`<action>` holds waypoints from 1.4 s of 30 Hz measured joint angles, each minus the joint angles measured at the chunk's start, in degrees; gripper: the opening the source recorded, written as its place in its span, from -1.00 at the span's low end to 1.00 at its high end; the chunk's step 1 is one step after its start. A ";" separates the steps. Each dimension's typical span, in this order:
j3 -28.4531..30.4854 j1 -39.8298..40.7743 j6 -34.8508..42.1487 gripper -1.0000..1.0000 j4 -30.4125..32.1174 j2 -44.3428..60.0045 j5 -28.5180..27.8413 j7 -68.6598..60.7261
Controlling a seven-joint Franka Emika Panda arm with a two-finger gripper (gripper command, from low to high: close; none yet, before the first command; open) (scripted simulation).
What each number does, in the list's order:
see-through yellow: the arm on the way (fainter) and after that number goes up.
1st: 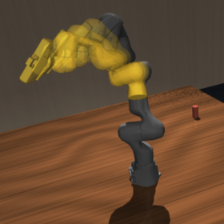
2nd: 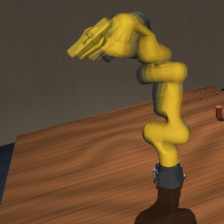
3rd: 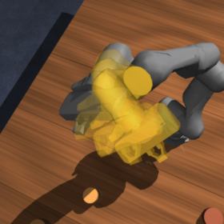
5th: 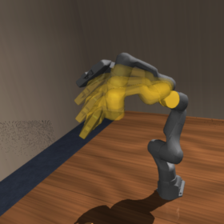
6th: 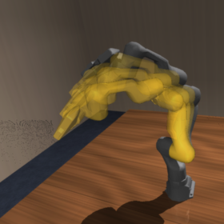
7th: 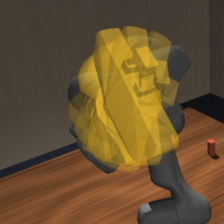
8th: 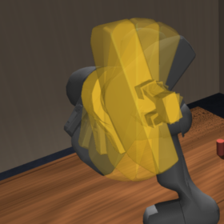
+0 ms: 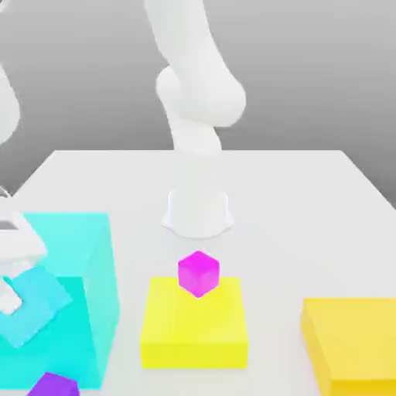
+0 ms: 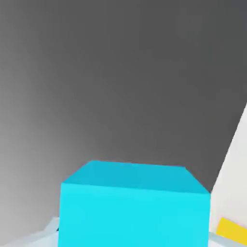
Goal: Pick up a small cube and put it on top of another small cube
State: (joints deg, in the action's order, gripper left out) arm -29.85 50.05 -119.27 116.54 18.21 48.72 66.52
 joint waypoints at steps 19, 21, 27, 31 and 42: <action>-0.25 -33.28 -3.26 -1.00 0.46 2.09 -40.08 44.30; -0.44 -36.53 -4.22 -1.00 0.55 1.78 -43.56 48.18; -1.40 -45.86 -8.17 -1.00 1.11 0.21 -53.43 59.46; -1.63 -50.72 -11.38 -1.00 0.98 -1.01 -59.24 66.33; 0.17 -54.73 -17.63 1.00 1.35 4.67 -65.10 70.38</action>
State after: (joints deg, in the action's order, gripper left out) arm -29.68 -4.68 -136.90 117.89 22.88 -16.38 136.90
